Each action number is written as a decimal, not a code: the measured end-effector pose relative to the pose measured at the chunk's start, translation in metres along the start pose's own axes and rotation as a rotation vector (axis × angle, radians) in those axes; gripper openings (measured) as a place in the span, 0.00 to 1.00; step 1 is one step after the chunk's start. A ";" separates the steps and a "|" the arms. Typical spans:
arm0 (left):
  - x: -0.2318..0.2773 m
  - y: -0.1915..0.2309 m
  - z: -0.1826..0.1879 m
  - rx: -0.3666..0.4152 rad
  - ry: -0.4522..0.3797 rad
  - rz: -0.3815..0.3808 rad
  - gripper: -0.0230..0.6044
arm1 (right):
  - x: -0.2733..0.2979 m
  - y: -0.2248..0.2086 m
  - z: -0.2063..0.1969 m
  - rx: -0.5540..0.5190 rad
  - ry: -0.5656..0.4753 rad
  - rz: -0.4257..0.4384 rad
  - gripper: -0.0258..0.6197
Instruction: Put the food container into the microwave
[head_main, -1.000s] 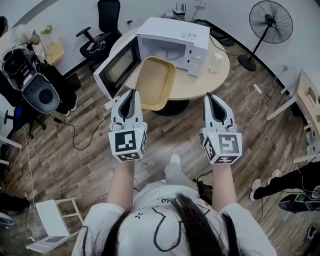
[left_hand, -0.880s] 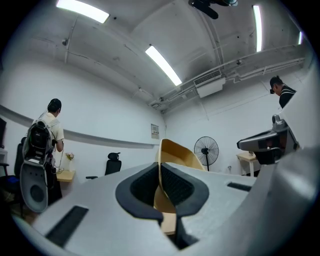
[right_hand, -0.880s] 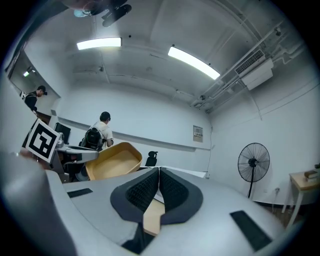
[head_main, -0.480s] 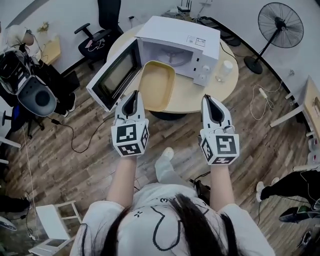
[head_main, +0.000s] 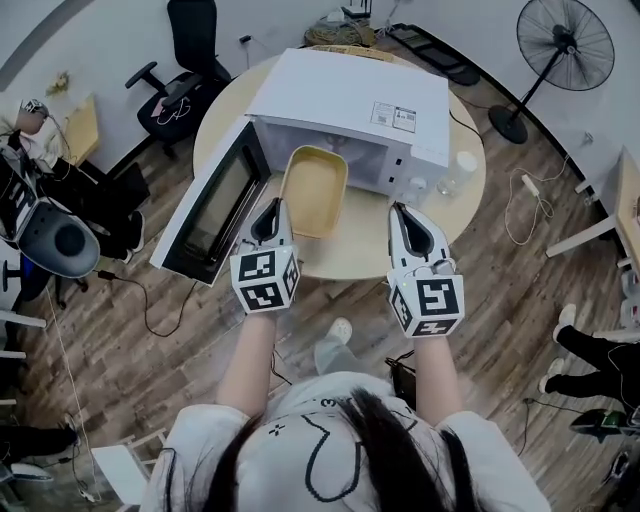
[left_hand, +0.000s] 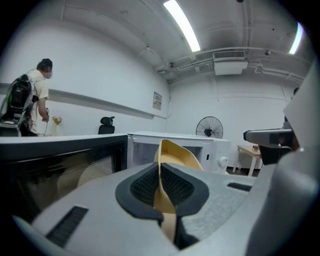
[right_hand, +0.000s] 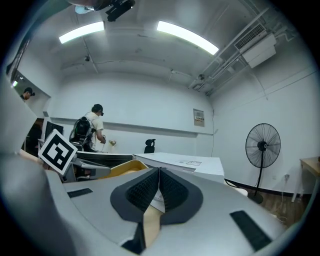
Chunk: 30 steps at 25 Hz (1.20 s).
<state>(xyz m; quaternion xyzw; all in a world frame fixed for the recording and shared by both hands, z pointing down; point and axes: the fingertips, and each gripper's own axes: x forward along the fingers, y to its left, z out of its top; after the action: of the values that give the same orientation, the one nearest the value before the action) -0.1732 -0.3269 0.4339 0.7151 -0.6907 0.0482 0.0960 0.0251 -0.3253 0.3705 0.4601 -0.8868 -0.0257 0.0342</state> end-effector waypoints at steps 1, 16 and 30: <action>0.014 0.002 -0.004 -0.005 0.018 -0.003 0.07 | 0.010 -0.005 -0.003 0.004 0.006 -0.003 0.09; 0.145 0.041 -0.040 -0.194 0.177 -0.033 0.07 | 0.107 -0.024 -0.035 0.043 0.100 -0.013 0.09; 0.207 0.048 -0.053 -0.277 0.225 -0.100 0.07 | 0.123 -0.005 -0.037 -0.029 0.124 -0.125 0.09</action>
<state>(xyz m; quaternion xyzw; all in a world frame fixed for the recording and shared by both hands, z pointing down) -0.2089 -0.5198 0.5304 0.7185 -0.6393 0.0276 0.2727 -0.0381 -0.4290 0.4111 0.5146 -0.8522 -0.0122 0.0938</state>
